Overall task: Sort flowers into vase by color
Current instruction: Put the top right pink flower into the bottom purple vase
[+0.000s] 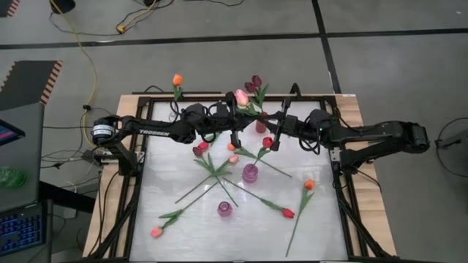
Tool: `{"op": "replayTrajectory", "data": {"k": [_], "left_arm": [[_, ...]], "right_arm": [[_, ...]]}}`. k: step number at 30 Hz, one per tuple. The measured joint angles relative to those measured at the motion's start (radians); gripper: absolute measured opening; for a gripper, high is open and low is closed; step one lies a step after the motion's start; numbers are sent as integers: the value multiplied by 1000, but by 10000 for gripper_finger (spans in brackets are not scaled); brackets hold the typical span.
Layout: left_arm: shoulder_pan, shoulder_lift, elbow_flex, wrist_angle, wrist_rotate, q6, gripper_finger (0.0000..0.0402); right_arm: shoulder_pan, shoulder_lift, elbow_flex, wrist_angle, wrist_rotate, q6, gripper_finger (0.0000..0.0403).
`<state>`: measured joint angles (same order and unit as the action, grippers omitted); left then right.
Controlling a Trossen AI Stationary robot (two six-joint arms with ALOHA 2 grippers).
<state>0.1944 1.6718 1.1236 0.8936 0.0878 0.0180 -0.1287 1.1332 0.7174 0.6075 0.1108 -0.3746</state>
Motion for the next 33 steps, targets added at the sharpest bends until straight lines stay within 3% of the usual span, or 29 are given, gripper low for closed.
{"op": "replayTrajectory", "data": {"k": [7, 16, 21, 33], "left_arm": [[1, -2, 0, 7, -9, -3, 8], [1, -33, 0, -86, -8, 8, 5], [1, -122, 0, -254, -16, 44, 5], [-11, -379, 0, -772, -20, 21, 4]], "right_arm": [[0, 0, 0, -6, 67, 0, 85], [6, -12, 0, -64, 181, 10, 196], [5, -43, 0, -152, 184, 10, 226], [2, -116, 0, -331, 190, 67, 230]]}}
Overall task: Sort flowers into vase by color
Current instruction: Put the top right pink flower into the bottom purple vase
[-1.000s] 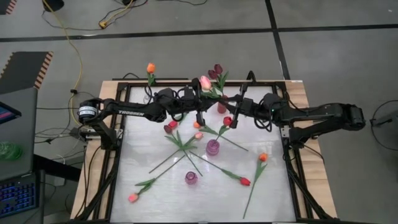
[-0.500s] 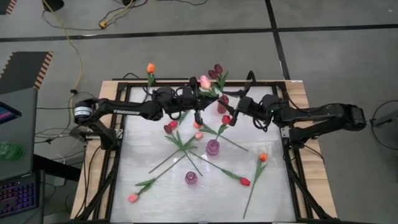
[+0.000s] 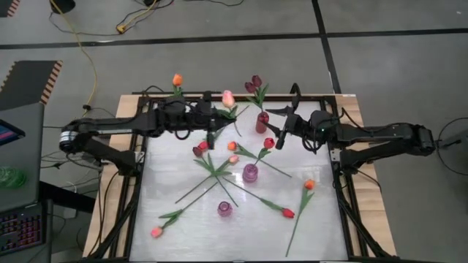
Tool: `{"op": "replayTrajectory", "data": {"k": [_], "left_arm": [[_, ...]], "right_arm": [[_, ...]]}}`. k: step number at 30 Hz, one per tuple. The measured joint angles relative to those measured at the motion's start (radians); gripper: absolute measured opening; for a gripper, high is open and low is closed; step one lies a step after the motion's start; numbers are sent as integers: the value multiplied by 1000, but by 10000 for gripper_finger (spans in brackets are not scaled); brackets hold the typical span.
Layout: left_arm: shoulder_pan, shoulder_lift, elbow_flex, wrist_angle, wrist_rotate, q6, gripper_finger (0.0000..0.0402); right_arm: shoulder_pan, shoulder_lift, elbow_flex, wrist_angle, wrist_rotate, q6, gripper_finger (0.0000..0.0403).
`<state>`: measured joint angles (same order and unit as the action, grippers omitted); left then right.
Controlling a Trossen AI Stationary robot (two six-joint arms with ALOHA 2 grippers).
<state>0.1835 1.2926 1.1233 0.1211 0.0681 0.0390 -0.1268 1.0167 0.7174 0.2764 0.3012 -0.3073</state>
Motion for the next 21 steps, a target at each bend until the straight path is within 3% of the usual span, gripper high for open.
{"op": "replayTrajectory", "data": {"k": [11, 21], "left_arm": [[-134, -97, 0, -207, 115, -104, 4], [-315, -63, -1, -210, 78, -171, 4]], "right_arm": [[0, -12, 0, -124, -1, 17, 230], [0, -11, 0, -259, -2, 110, 230]]}}
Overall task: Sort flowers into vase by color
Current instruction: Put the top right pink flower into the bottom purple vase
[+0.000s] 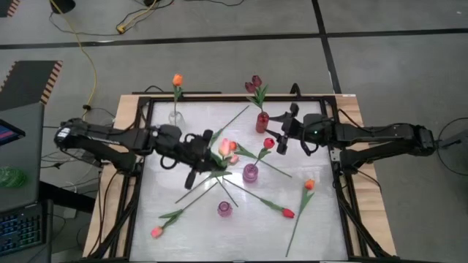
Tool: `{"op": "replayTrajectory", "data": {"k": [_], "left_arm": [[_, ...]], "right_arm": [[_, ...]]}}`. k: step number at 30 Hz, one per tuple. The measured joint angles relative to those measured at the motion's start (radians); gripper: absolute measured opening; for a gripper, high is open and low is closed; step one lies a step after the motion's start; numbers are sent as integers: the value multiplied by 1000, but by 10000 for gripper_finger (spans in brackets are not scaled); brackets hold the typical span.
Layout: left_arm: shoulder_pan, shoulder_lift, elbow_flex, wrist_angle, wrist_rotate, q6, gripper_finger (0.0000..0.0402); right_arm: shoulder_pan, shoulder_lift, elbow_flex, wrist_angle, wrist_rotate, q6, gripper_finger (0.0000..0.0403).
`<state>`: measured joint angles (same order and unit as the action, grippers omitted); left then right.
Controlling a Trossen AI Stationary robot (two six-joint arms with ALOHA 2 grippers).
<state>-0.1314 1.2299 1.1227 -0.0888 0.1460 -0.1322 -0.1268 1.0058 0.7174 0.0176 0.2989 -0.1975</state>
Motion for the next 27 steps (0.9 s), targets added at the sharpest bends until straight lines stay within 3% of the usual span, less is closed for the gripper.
{"op": "replayTrajectory", "data": {"k": [15, 27], "left_arm": [[-185, 67, 0, 34, -197, -126, 4], [-221, 129, 1, 37, -265, -161, 4]], "right_arm": [[0, 0, 0, -132, -8, 138, 230], [1, 0, 0, -170, -10, 156, 230]]}}
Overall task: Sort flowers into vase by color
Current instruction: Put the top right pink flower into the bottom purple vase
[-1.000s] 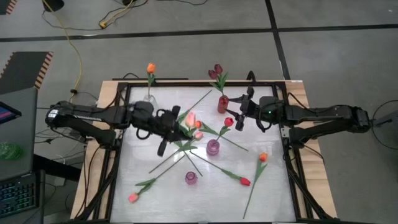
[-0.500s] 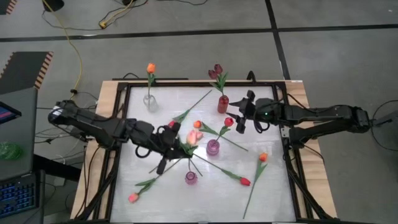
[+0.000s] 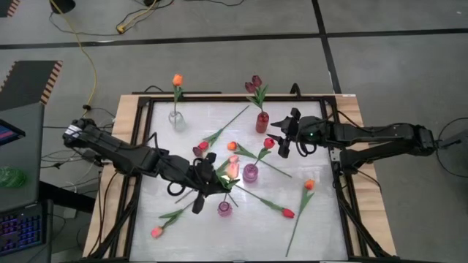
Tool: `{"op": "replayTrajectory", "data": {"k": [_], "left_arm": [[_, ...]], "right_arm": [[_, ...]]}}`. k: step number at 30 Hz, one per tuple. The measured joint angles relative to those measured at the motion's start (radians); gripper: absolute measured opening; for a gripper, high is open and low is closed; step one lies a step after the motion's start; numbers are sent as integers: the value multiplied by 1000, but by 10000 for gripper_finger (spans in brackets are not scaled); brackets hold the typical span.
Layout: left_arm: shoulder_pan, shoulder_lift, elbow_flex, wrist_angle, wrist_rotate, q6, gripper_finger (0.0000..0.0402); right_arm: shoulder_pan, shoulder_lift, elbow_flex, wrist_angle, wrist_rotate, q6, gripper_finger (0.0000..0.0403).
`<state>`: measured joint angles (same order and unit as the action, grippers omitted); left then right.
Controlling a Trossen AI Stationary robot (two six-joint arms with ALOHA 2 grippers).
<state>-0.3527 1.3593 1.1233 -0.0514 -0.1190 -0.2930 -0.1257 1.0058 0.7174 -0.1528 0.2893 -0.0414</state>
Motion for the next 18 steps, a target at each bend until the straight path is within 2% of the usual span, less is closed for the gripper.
{"op": "replayTrajectory", "data": {"k": [13, 18], "left_arm": [[0, 37, 0, -46, -17, -27, 6], [0, 39, 0, -68, -4, -27, 32]], "right_arm": [[0, 0, 0, -4, -2, -1, 230], [0, 0, 0, -4, -2, -2, 230]]}}
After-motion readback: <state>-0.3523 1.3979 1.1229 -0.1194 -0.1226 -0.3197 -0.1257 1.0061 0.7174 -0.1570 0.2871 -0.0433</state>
